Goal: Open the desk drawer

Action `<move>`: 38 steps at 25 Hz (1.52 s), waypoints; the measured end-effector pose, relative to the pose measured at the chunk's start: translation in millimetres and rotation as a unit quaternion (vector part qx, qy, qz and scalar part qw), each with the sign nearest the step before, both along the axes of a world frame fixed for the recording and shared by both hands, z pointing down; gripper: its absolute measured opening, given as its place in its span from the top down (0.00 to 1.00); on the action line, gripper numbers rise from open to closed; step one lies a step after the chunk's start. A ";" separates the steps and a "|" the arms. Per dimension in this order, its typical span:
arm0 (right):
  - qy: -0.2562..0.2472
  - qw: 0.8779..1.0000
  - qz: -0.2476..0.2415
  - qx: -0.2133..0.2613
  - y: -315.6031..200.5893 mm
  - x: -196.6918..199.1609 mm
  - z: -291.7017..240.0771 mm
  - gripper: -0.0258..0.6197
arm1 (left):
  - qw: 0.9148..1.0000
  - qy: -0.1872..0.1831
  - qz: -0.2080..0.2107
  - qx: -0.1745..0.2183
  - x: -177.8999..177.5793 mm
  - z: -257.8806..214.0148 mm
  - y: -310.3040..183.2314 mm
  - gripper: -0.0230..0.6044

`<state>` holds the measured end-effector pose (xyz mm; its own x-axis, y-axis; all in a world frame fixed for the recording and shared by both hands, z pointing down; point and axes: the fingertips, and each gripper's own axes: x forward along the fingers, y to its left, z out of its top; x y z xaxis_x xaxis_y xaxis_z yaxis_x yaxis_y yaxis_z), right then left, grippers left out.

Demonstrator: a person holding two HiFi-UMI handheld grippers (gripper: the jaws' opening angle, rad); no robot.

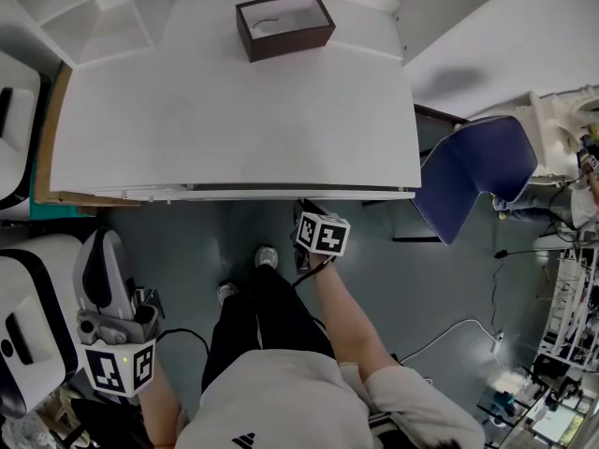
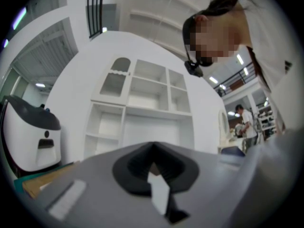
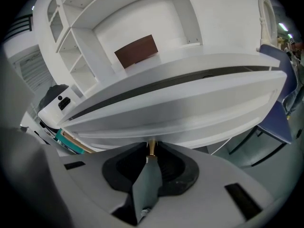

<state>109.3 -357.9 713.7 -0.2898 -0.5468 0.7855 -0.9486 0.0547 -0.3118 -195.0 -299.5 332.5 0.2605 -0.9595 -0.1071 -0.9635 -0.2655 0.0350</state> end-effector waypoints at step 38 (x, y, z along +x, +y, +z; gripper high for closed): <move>-0.010 1.000 0.015 -0.008 158.0 0.8 4.8 0.85 | 0.996 -0.002 0.081 0.031 9.7 -21.3 78.9 0.96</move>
